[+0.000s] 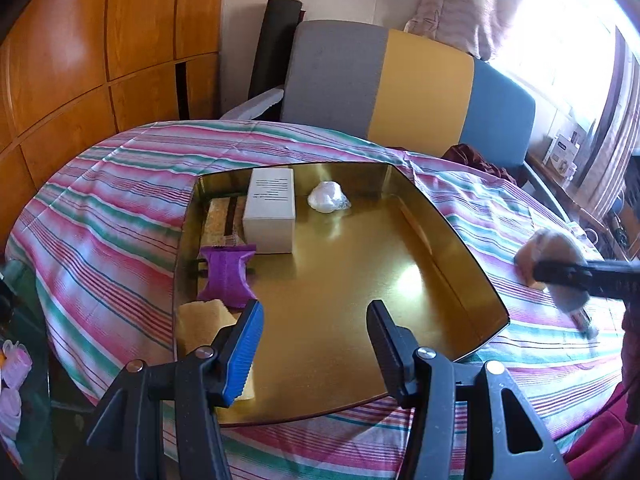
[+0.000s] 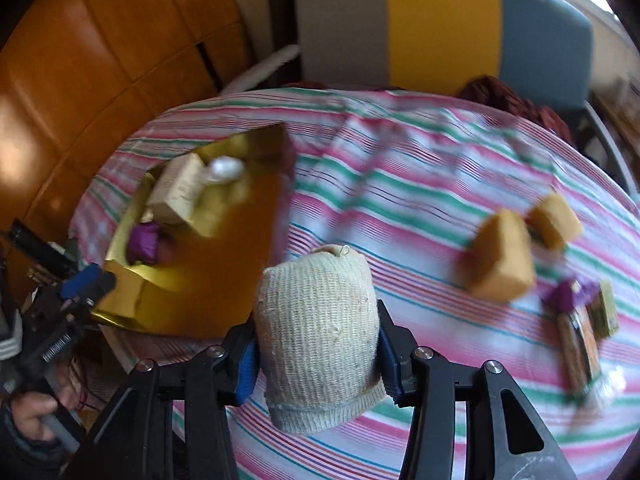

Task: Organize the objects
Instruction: 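Carry the cream knitted roll into the gold tray and release it with the right tool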

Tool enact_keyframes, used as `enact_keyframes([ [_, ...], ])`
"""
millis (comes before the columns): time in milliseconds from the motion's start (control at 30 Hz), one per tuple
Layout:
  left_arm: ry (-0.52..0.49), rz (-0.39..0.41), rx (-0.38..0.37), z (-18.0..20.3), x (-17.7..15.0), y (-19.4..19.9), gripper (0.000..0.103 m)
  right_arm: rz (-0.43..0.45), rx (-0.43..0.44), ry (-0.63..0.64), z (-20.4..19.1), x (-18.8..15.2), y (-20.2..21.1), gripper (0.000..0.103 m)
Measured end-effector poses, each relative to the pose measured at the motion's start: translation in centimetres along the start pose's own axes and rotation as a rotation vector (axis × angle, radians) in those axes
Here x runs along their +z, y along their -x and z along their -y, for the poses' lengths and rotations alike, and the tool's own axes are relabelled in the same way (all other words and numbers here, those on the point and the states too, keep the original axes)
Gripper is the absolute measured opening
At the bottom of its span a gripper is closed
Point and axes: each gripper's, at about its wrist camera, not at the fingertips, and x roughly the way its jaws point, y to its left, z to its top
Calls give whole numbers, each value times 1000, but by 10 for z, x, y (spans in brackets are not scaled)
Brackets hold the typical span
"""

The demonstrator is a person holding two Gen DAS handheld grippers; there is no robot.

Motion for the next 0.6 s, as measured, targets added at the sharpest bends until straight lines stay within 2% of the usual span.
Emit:
enact_keyframes([
  [167, 16, -3, 6, -11, 0, 0, 54, -22, 58, 51, -43, 30, -28, 50],
  [300, 40, -5, 10, -22, -1, 1, 54, -75, 87, 48, -66, 49, -65, 50],
  [600, 136, -19, 23, -50, 0, -4, 54, -152, 43, -35, -95, 91, -150, 50],
])
